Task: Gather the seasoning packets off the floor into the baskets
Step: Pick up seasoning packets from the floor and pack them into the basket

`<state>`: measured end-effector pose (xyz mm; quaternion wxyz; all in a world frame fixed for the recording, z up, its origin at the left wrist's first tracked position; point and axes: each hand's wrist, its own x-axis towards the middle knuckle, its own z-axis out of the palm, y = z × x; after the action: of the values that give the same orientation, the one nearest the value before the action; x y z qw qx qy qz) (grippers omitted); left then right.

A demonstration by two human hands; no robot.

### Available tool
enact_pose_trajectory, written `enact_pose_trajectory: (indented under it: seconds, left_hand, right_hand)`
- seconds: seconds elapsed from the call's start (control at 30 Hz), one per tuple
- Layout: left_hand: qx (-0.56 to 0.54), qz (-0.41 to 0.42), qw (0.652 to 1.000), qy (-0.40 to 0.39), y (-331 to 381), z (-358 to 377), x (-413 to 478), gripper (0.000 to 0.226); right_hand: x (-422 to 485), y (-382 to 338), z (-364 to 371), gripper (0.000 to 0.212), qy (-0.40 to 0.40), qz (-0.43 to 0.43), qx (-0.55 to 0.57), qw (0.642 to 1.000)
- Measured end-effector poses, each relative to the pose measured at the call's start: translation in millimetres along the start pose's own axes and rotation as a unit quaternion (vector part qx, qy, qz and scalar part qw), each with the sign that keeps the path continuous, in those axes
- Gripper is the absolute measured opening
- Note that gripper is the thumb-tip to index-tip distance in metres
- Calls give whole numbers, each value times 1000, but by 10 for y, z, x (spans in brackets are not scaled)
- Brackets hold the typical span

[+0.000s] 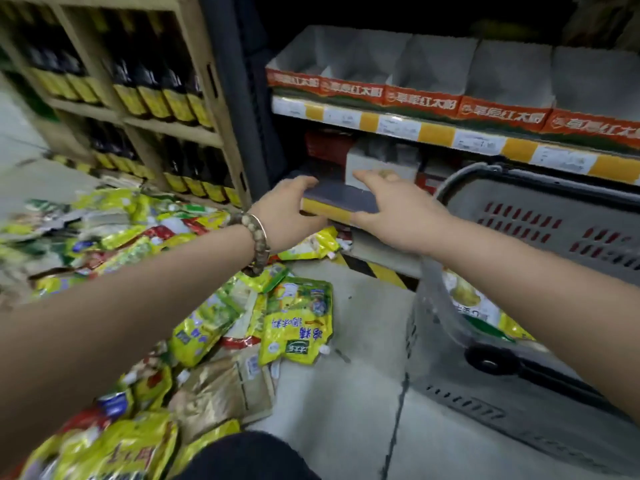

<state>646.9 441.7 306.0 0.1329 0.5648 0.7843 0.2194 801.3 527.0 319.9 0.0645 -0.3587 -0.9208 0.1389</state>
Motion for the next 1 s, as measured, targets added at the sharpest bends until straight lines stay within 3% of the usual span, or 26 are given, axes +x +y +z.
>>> enact_pose_trajectory:
  seconds: [0.27, 0.4, 0.57, 0.7, 0.8, 0.87, 0.93, 1.0]
  left_hand:
    - [9, -155, 988, -18, -1484, 192, -573, 65]
    - [-1, -207, 977, -44, -2037, 579, -771, 66]
    - [-30, -247, 965, -87, -2500, 1233, -981, 65]
    - [-49, -255, 960, -109, -2663, 1660, -1085, 59]
    - [-84, -262, 955, -111, -2725, 1858, -1102, 54]
    - [-98, -266, 952, -112, -2739, 1930, -1103, 54]
    - [-111, -280, 946, -121, -2739, 1987, -1090, 54]
    - [-123, -285, 943, -117, -2737, 2034, -1056, 53]
  right_hand:
    - [509, -669, 1355, 67, -120, 11, -20, 993]
    - [606, -508, 2088, 63, -175, 91, 30, 980]
    - [641, -163, 2943, 44, -259, 230, 79, 935]
    - [717, 78, 3509, 49, -209, 368, 214, 880]
    - [763, 240, 3850, 78, -105, 462, 311, 824]
    - [796, 290, 3937, 82, -43, 493, 341, 799]
    - [849, 208, 3912, 76, -32, 509, 362, 780]
    - [949, 257, 3968, 84, -38, 502, 356, 787]
